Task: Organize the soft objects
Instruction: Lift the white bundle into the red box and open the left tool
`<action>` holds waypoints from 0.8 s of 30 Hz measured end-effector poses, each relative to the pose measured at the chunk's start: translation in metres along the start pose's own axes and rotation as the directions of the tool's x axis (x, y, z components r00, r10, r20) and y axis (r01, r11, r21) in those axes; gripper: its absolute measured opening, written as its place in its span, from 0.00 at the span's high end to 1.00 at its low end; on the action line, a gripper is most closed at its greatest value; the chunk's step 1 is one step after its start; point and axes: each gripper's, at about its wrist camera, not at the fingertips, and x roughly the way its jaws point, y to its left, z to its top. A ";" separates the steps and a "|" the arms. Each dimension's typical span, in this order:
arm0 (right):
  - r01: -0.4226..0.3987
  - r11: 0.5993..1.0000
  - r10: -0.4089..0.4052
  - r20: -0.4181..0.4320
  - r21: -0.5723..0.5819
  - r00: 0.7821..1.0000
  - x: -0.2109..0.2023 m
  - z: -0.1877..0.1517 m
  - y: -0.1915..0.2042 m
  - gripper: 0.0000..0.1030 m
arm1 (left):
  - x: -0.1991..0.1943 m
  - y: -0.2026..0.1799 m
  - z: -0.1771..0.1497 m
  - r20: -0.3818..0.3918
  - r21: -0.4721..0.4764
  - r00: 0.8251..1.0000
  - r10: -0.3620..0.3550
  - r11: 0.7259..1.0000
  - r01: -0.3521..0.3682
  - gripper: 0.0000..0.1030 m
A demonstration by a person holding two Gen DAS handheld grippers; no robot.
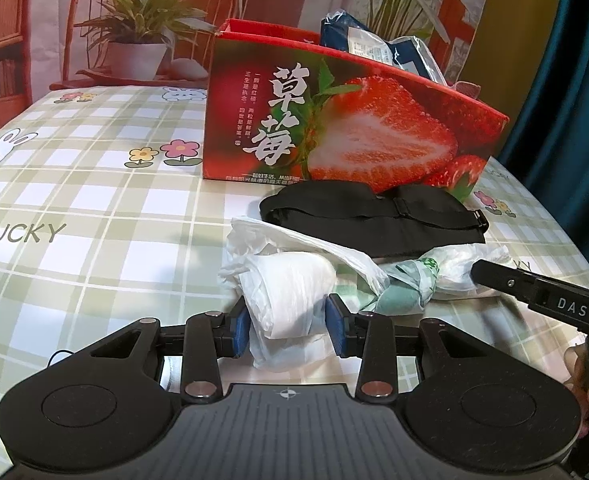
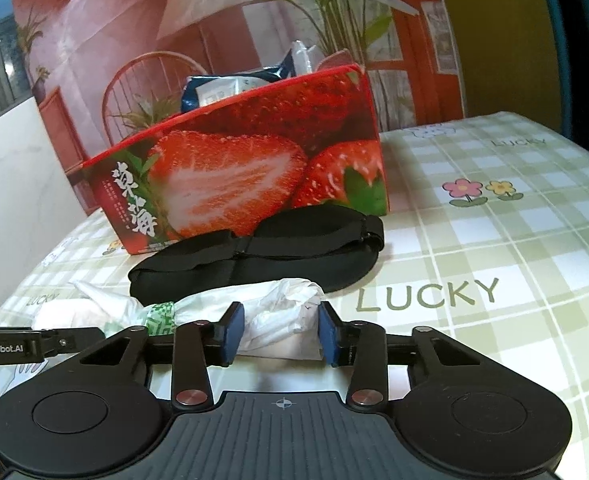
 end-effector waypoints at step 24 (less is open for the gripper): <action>-0.021 0.994 0.041 0.184 -0.105 0.982 -0.025 0.135 0.006 0.77 | -0.034 -0.021 0.140 0.199 0.143 0.976 -0.094 0.988 0.066 0.68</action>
